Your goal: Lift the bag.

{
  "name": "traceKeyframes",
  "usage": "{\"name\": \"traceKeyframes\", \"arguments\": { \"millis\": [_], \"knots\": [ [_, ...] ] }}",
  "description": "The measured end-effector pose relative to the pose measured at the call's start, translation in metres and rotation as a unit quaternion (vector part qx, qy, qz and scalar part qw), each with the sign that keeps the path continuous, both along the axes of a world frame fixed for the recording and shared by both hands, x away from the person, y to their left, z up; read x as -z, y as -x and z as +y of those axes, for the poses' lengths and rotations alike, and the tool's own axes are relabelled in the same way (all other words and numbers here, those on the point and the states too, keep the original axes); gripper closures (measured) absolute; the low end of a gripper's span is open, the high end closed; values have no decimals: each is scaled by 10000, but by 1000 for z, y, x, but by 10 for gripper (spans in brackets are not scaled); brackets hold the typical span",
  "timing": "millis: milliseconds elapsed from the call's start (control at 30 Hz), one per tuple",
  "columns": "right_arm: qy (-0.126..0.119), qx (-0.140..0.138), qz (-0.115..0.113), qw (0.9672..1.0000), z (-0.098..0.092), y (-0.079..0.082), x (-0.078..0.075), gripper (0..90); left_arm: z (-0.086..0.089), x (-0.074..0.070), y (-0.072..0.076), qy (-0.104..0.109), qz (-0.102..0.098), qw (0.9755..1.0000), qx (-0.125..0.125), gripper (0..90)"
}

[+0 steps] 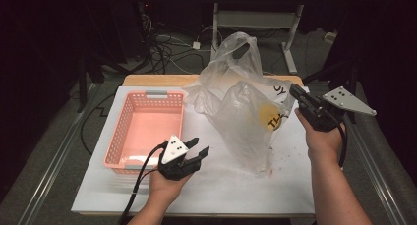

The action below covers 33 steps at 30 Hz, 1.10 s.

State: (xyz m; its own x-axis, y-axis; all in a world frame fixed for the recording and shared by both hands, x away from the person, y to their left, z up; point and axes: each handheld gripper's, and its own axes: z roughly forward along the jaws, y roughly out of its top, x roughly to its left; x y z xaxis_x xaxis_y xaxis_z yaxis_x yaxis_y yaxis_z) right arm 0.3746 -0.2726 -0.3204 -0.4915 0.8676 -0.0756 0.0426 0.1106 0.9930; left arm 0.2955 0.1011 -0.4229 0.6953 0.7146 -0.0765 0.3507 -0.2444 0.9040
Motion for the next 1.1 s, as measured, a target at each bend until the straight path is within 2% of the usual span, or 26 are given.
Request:
{"name": "traceKeyframes", "arguments": {
  "millis": [167, 333, 400, 500, 567, 700, 900, 1033, 1100],
  "knots": [
    [-90, -111, -94, 9999, -2, 13, -8, 782, -14, 13, 4, -95, 148, 9997, 177, 449],
    [-83, -238, -309, 9992, -7, 33, -19, 713, -26, 23, 6, -171, 195, 9993, 265, 375],
    [-70, -282, -288, 9992, -10, 38, -20, 681, -31, 26, 7, -194, 259, 9989, 336, 351],
    [27, -329, -142, 9994, -13, 41, -13, 610, -36, 30, 9, -187, 286, 9986, 404, 310],
    [50, -346, -24, 9994, -15, 41, -5, 555, -39, 33, 9, -168, 313, 9984, 445, 273],
    [127, -491, 378, 9980, -18, 37, 20, 400, -45, 37, 10, -211, 313, 9979, 528, 202],
    [76, -448, 856, 9953, -21, 37, 61, 162, -53, 45, 13, -397, 358, 9969, 579, 92],
    [131, -416, 1135, 9926, -22, 39, 84, 63, -57, 50, 12, -493, 412, 9962, 584, 1],
    [196, -417, 1212, 9916, -22, 41, 93, 22, -57, 52, 12, -469, 447, 9961, 592, 0]
  ]
}}
